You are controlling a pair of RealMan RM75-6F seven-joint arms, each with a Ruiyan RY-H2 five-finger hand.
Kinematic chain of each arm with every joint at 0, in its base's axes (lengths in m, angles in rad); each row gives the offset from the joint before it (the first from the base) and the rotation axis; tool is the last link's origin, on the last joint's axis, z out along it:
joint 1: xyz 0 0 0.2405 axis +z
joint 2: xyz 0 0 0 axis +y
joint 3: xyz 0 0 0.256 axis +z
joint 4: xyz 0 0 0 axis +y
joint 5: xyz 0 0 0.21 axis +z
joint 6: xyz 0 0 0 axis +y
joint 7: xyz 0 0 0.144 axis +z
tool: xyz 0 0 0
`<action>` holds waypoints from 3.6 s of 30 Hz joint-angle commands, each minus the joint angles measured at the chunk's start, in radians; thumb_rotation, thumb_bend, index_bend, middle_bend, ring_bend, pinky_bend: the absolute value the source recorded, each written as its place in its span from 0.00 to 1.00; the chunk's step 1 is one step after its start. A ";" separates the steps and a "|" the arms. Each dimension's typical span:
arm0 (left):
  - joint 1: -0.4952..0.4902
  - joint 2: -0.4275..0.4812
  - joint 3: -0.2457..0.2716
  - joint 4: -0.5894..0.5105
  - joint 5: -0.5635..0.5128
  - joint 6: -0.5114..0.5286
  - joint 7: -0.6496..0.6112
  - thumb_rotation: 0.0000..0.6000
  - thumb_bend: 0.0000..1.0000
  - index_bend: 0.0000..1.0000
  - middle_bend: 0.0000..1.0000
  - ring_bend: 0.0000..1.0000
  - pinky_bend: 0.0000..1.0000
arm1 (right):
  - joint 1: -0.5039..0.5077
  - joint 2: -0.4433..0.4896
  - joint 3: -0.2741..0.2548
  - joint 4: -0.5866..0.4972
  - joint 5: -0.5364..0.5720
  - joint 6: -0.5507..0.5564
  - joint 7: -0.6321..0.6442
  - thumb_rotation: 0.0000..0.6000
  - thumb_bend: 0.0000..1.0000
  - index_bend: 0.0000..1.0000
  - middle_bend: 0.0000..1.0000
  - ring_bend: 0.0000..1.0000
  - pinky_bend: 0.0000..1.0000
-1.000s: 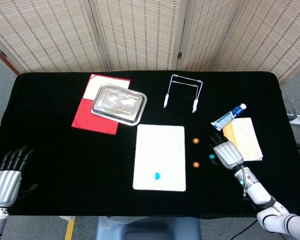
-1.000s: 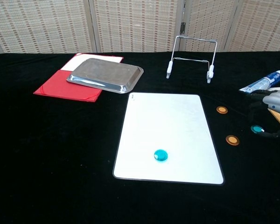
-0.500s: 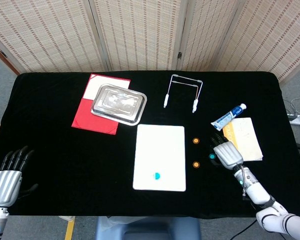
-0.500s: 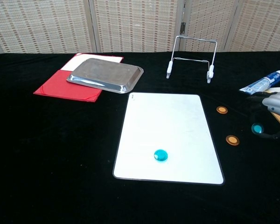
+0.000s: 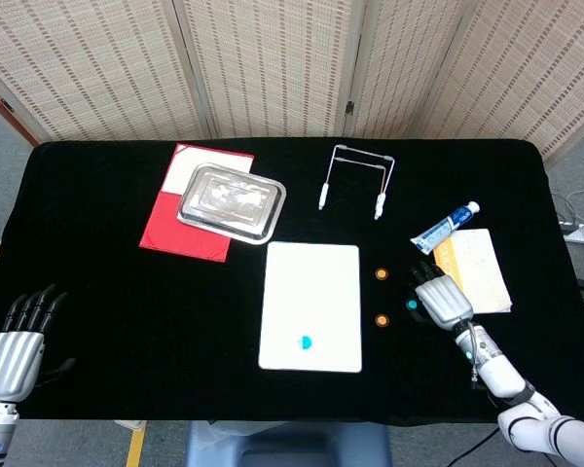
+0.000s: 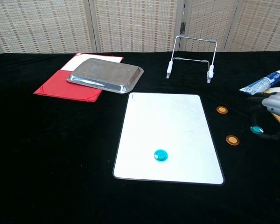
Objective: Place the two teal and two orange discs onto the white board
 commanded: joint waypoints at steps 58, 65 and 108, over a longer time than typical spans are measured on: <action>0.009 -0.010 0.005 0.043 -0.005 0.005 -0.049 1.00 0.19 0.00 0.00 0.00 0.00 | 0.157 0.009 0.001 -0.440 -0.077 -0.060 -0.246 1.00 0.41 0.25 0.14 0.07 0.09; 0.005 -0.012 0.004 0.048 -0.005 -0.001 -0.054 1.00 0.19 0.00 0.00 0.00 0.00 | 0.052 0.069 0.019 -0.434 -0.051 0.124 -0.227 1.00 0.41 0.22 0.05 0.02 0.00; -0.001 0.000 0.015 0.006 0.033 0.010 -0.028 1.00 0.19 0.00 0.00 0.00 0.00 | -0.040 0.106 -0.035 -0.307 -0.017 0.070 -0.109 1.00 0.45 0.33 0.02 0.00 0.13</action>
